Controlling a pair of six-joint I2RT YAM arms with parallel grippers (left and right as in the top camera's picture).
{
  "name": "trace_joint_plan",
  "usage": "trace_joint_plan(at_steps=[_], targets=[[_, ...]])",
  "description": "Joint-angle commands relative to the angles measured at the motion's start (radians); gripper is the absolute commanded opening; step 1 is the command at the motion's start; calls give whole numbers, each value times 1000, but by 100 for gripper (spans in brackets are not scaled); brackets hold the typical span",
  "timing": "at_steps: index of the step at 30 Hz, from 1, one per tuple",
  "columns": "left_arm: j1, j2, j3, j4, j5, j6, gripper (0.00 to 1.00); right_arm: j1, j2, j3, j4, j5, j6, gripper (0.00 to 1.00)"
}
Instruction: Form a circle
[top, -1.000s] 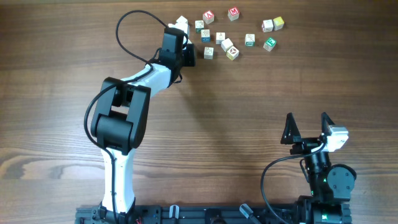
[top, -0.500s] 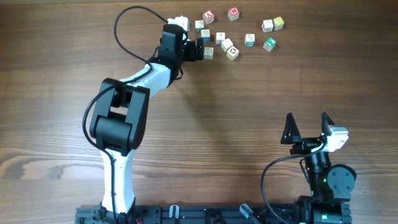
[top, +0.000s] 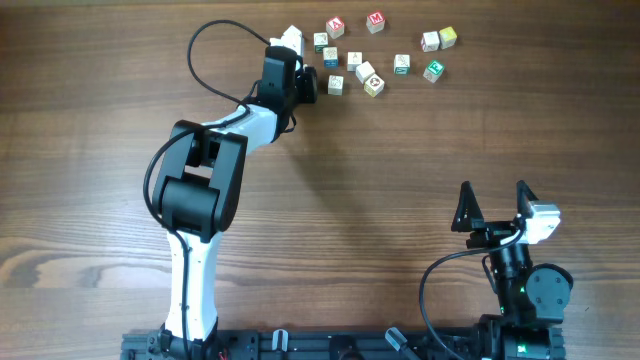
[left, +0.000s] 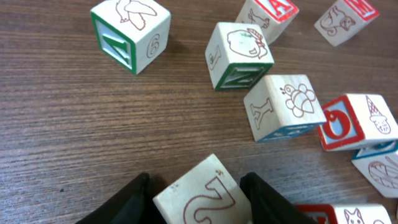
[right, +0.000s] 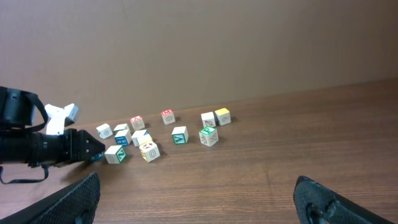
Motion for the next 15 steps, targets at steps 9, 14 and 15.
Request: trace_joint_plan(at_steps=[9, 14, 15], targets=[[3, -354, 31, -254, 4, 5, 39, -6, -2, -1, 3, 9, 11, 100], [-5, -550, 31, -619, 5, 4, 34, -6, -2, -1, 3, 9, 11, 100], [-12, -583, 31, -718, 5, 3, 30, -6, -2, -1, 3, 9, 11, 100]])
